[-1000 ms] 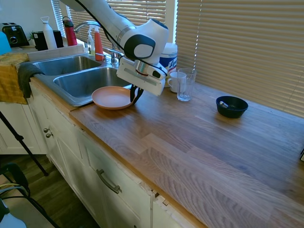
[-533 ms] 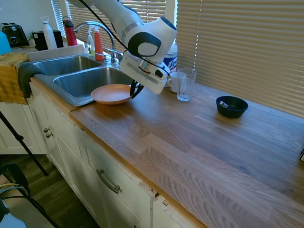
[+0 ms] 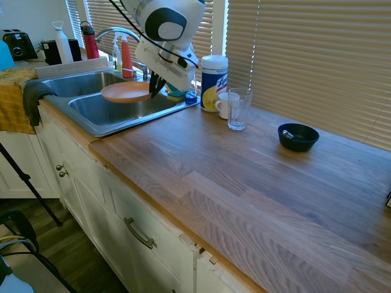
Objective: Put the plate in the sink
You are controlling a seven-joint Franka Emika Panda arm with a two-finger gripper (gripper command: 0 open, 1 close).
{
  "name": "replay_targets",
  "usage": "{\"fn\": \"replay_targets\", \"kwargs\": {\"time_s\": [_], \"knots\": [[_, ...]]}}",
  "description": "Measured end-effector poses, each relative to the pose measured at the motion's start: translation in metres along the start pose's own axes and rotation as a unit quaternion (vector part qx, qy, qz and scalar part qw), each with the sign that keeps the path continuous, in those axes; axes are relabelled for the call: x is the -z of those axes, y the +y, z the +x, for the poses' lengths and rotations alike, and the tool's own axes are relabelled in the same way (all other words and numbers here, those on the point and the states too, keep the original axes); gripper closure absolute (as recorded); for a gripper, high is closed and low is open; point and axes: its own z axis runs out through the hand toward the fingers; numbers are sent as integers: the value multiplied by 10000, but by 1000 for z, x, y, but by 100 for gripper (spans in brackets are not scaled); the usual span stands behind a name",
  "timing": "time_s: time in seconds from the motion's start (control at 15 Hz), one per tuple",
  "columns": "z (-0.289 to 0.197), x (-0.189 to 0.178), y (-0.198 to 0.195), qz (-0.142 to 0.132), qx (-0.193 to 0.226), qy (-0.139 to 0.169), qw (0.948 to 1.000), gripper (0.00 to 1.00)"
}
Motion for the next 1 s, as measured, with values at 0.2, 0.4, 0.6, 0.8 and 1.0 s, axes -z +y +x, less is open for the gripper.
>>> {"fn": "replay_targets", "kwargs": {"time_s": [0.2,0.4,0.6,0.8,1.0], "knots": [[-8,-4,-20,48,-223,135,9996,100],[-20,-21,-55,-91,-79,159,9998,100],[-28,-70,-99,-177,150,149,9996,100],[-27,-130,-127,-354,246,263,9987,100],[-29,-185,-137,-703,167,425,9965,100]]}}
